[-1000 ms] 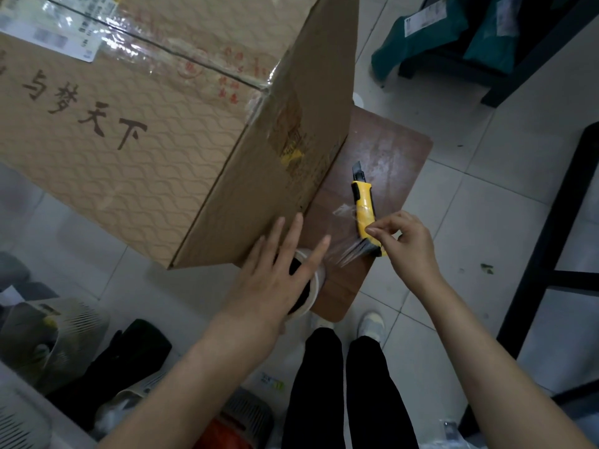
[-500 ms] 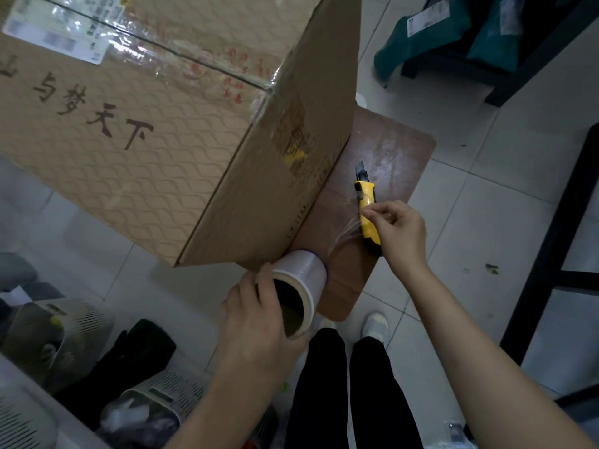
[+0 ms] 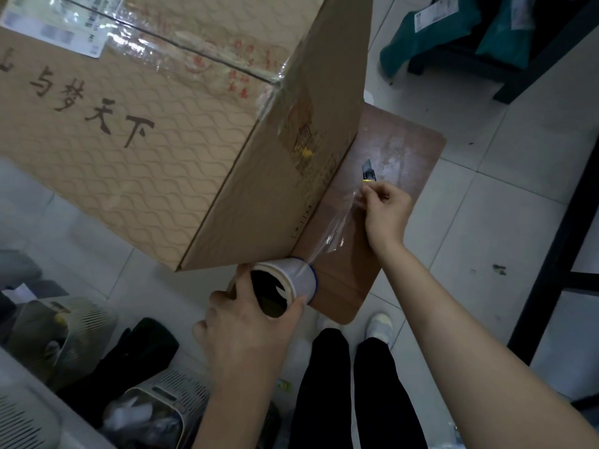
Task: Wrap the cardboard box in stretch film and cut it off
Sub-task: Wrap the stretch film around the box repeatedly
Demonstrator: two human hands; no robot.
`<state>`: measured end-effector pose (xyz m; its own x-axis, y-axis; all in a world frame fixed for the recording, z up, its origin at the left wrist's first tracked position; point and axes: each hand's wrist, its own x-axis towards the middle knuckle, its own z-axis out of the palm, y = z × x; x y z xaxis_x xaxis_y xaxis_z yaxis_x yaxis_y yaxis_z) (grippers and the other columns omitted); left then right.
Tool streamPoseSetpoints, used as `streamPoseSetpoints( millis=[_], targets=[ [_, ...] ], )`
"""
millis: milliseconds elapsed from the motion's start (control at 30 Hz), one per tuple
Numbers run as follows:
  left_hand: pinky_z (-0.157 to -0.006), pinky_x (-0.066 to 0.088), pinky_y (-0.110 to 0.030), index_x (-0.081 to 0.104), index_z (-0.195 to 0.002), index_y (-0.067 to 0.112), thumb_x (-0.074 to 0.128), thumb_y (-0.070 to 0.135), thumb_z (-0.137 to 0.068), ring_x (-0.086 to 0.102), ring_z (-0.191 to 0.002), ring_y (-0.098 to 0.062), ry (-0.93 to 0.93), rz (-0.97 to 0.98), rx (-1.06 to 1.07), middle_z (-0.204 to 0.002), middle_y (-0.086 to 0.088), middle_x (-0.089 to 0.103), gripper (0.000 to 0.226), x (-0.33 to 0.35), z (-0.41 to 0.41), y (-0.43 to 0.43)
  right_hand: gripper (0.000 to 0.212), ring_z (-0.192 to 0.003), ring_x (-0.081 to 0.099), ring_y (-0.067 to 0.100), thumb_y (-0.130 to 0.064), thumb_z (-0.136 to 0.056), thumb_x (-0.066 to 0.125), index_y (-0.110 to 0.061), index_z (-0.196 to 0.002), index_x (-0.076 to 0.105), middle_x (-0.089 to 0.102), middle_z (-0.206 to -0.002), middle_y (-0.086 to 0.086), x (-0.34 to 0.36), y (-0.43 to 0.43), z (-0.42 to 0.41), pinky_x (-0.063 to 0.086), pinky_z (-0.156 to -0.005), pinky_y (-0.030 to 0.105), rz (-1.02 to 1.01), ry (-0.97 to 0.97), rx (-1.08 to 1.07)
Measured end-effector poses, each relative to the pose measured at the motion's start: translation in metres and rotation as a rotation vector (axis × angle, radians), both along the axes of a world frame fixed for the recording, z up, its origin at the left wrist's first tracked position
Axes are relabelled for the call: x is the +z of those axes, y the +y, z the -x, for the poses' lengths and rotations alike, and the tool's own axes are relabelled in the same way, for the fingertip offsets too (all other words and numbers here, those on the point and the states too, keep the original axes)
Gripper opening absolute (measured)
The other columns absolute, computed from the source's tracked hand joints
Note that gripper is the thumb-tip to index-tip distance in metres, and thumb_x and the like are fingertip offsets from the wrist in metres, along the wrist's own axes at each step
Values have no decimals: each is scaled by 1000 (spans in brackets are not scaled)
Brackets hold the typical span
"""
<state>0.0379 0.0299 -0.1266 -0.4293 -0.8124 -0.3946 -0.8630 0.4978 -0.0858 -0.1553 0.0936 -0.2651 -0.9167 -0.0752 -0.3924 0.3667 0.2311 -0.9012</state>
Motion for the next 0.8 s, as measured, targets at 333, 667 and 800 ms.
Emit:
streamPoseSetpoints(
  millis=[333,667,800],
  targets=[
    [-76,50,-51,40,-126,-3,90,29,-31,58,-90,-45,230,-112,-199,-108,-27,56,112,-26,-17,-8,15,-75,63,22,-20,-85,59,-30,-75,65,66,-78,3,1,-10,8,51,-70,32,-39,45,157],
    [-79,47,-60,43,-125,-8,95,20,-27,52,-93,-56,325,31,34,-108,-38,51,115,-14,-19,-9,25,-58,55,17,-15,-90,55,-25,-67,58,57,-62,-5,2,-26,13,44,-52,29,52,-45,277],
    [-81,48,-56,49,-120,-8,95,22,-29,53,-92,-53,315,22,53,-105,-34,51,106,-18,-14,-14,14,-77,58,20,-15,-90,53,-13,-81,62,61,-76,1,-7,-41,3,46,-69,29,31,7,124]
  ],
)
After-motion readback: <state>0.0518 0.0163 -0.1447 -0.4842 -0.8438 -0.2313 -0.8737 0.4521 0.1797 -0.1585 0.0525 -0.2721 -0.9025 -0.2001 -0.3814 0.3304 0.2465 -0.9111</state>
